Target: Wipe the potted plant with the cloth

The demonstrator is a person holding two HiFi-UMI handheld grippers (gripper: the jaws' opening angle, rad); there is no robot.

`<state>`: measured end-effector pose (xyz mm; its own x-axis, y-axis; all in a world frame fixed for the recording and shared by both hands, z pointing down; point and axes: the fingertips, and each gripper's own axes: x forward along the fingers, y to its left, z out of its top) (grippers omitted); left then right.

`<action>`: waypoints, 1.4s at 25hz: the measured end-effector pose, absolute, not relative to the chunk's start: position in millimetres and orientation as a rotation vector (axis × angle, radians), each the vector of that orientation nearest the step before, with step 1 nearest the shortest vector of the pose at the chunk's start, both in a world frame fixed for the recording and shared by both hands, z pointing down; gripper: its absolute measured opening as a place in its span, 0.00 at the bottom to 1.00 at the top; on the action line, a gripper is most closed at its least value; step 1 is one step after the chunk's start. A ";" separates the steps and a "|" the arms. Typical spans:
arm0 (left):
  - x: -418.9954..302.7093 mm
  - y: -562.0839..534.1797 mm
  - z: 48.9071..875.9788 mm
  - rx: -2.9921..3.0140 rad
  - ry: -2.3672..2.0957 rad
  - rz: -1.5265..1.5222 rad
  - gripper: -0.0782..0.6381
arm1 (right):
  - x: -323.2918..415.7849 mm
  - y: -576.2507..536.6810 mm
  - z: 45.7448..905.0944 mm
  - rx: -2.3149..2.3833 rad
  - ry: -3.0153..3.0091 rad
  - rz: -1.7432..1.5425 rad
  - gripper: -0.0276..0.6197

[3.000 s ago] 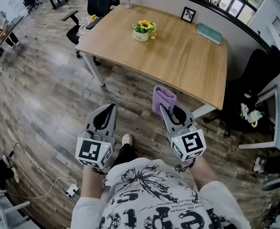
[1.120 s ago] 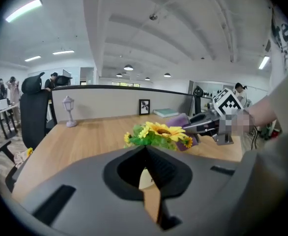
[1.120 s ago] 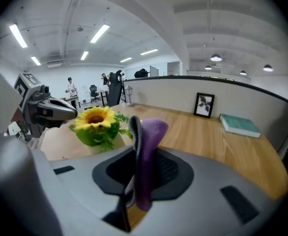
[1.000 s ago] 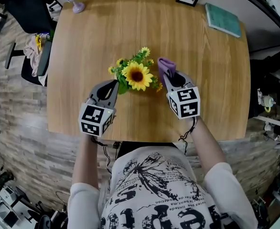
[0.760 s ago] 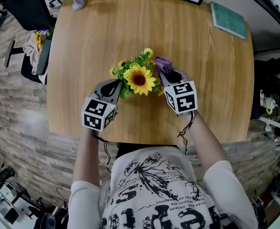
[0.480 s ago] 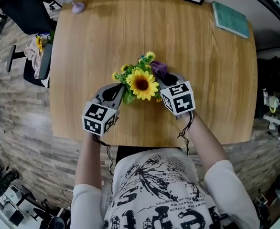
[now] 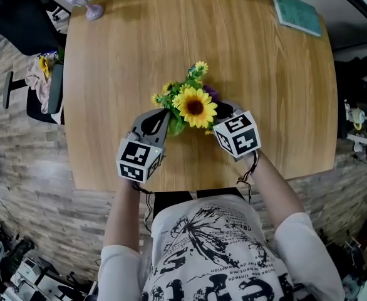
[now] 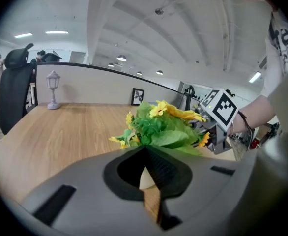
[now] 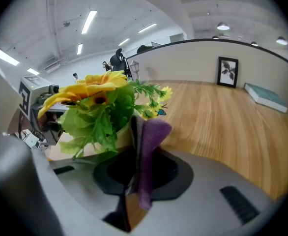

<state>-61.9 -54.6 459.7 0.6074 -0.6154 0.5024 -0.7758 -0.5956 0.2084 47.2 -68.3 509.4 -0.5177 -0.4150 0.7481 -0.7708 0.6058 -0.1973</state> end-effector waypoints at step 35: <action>-60.4 -63.5 458.2 2.722 -0.678 0.457 0.11 | -17.2 9.2 511.9 1.448 -1.988 0.947 0.16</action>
<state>-60.4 -63.5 458.2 0.8382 -0.3994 0.3713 -0.4942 -0.8442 0.2077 -17.2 9.2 511.9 -0.3087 -0.6030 0.7356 -0.9511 0.1920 -0.2419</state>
